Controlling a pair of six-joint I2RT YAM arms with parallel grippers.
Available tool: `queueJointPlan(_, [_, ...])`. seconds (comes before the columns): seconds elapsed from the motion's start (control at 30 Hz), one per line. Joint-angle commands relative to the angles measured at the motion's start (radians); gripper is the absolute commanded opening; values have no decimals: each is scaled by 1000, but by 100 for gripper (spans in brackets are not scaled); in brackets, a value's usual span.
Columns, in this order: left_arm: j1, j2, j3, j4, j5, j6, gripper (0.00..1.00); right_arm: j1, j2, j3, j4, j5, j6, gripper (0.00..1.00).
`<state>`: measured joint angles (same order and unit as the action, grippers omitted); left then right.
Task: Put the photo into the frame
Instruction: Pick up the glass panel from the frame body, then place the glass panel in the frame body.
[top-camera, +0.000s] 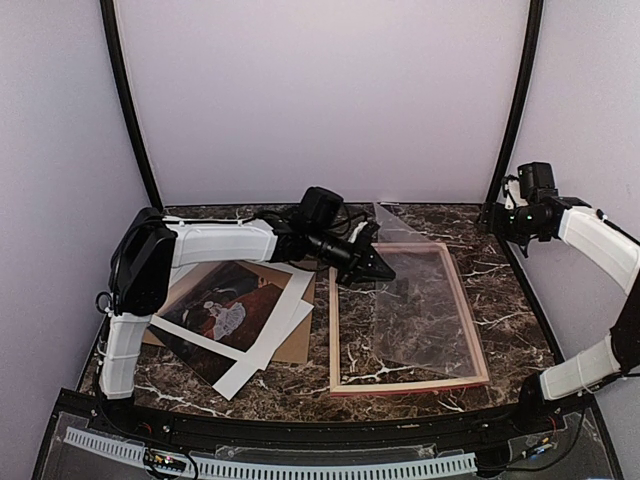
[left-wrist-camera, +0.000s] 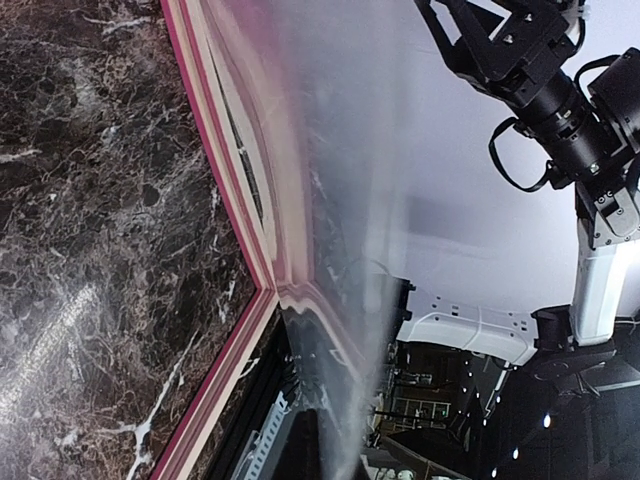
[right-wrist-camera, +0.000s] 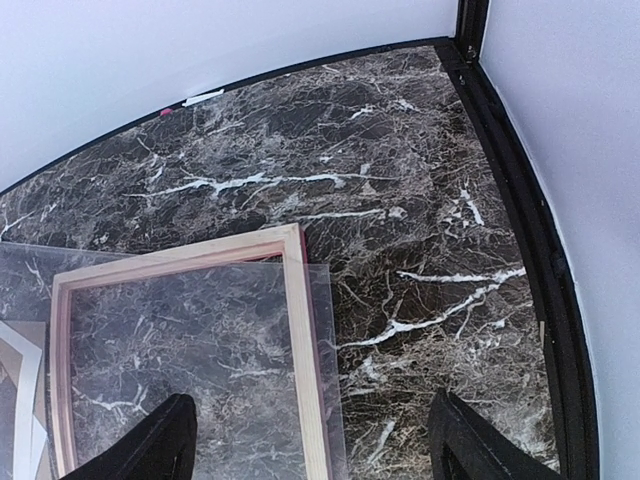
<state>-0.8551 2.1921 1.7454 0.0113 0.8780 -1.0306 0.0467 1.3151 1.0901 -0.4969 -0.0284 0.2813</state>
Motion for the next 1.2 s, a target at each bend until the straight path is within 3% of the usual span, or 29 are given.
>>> queueJointPlan(0.0, [9, 3, -7, -35, -12, 55, 0, -4, 14, 13, 16, -18, 2, 80])
queueJointPlan(0.5, [40, 3, -31, -152, -114, 157, 0, -4, 73, -27, 50, -83, -8, 81])
queueJointPlan(1.17, [59, 14, -80, -153, -94, 179, 0, -1, 122, -66, 81, -107, -14, 82])
